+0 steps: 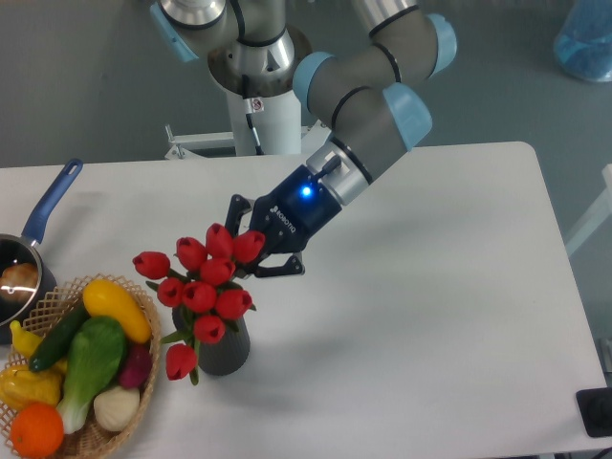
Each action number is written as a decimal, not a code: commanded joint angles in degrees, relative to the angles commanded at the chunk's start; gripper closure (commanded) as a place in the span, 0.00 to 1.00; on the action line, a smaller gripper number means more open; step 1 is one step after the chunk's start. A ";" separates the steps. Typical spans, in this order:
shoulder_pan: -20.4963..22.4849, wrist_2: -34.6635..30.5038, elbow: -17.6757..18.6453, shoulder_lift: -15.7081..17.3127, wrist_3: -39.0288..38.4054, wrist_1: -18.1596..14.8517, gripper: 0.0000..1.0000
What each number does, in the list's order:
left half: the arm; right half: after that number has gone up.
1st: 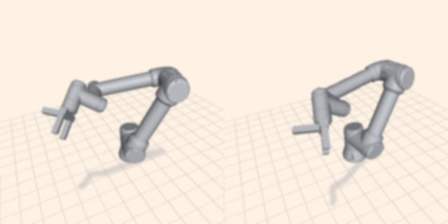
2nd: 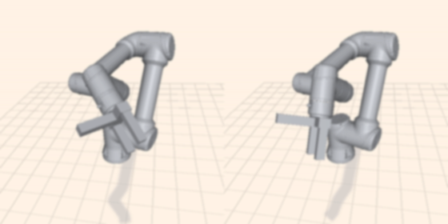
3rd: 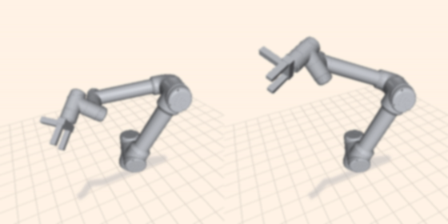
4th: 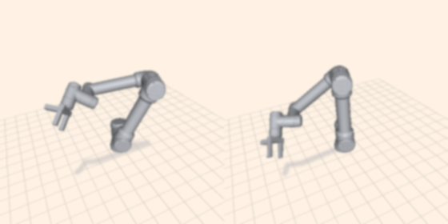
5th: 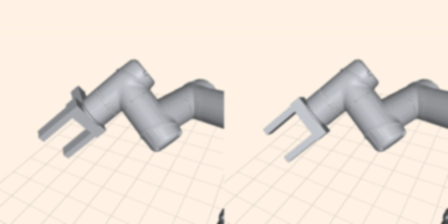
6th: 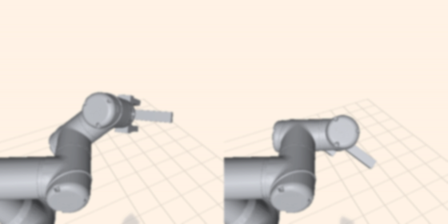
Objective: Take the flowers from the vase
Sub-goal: 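Lift the tulip bunch up and out of the black vase, then hold the tulips raised above the table, away from the vase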
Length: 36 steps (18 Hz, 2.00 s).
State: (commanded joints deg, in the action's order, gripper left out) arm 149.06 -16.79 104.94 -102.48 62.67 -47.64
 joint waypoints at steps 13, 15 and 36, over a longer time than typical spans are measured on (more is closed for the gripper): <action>4.22 8.25 -6.50 1.15 -11.17 -0.09 1.00; 6.32 11.06 -6.86 1.15 -12.83 -0.09 1.00; 13.01 -13.26 -8.80 1.15 0.05 0.00 0.98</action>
State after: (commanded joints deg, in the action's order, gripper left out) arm 162.07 -30.05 96.14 -101.34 62.72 -47.64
